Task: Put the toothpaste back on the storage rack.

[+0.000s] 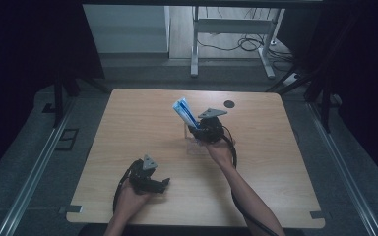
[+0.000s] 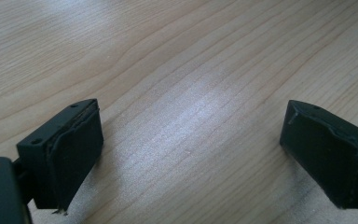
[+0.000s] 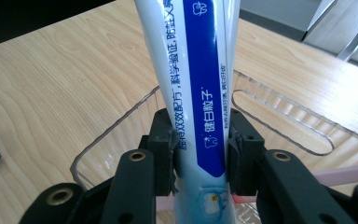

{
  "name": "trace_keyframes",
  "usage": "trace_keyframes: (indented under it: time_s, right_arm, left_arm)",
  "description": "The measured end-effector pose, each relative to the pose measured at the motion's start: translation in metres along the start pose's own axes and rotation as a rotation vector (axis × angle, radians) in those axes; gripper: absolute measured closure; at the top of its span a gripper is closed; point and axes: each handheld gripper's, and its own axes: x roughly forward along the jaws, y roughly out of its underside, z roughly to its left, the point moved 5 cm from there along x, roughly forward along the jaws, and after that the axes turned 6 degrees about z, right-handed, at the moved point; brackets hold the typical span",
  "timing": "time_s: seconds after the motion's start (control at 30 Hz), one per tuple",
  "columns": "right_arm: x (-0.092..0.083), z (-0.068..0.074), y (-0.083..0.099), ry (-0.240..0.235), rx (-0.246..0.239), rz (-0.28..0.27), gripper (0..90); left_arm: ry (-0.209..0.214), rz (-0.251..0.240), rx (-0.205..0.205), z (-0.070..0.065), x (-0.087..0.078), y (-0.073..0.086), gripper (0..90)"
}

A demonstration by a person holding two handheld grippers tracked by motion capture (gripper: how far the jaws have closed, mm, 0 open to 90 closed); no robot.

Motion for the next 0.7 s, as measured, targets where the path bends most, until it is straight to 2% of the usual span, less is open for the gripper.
trace_keyframes:
  time_s: [0.1, 0.27, 0.7]
  right_arm:
    - [0.001, 0.0, 0.0, -0.008, 0.016, 0.019, 61.3]
    - [0.001, 0.001, -0.001, 0.004, 0.015, 0.028, 55.4]
    - [-0.01, -0.001, -0.005, -0.006, 0.024, 0.009, 50.6]
  left_arm:
    - [0.0, 0.0, 0.0, 0.0, 0.0, 0.0, 5.8]
    - [0.0, 0.0, 0.0, 0.0, 0.0, 0.0, 5.8]
    - [0.001, -0.002, -0.002, 0.0, 0.0, 0.0, 5.8]
